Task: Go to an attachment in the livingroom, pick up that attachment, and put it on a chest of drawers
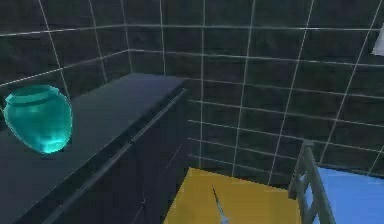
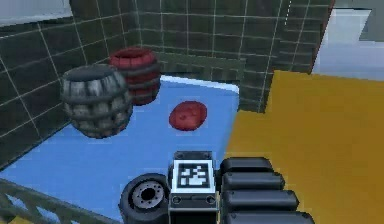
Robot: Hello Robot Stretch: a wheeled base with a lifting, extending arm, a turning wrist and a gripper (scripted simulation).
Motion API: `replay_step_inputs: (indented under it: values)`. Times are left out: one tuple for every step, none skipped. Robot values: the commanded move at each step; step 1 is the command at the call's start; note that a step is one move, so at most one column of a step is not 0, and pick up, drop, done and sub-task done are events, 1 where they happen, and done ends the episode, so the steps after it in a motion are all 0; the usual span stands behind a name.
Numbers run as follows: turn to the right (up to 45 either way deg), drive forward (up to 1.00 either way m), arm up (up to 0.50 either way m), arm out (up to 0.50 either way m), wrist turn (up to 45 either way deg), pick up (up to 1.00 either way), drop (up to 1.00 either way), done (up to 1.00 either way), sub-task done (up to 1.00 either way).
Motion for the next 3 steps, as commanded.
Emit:
replay_step_inputs:
  values:
    - [0.0, 0.65, 0.00, 0.00, 0.0, 0.00, 0.00, 0.00, 0.00]
    - [-45.0, 0.00, 0.00, 0.00, 0.0, 0.00, 0.00, 0.00, 0.00]
    - [-45.0, 0.00, 0.00, 0.00, 0.0, 0.00, 0.00, 0.00, 0.00]
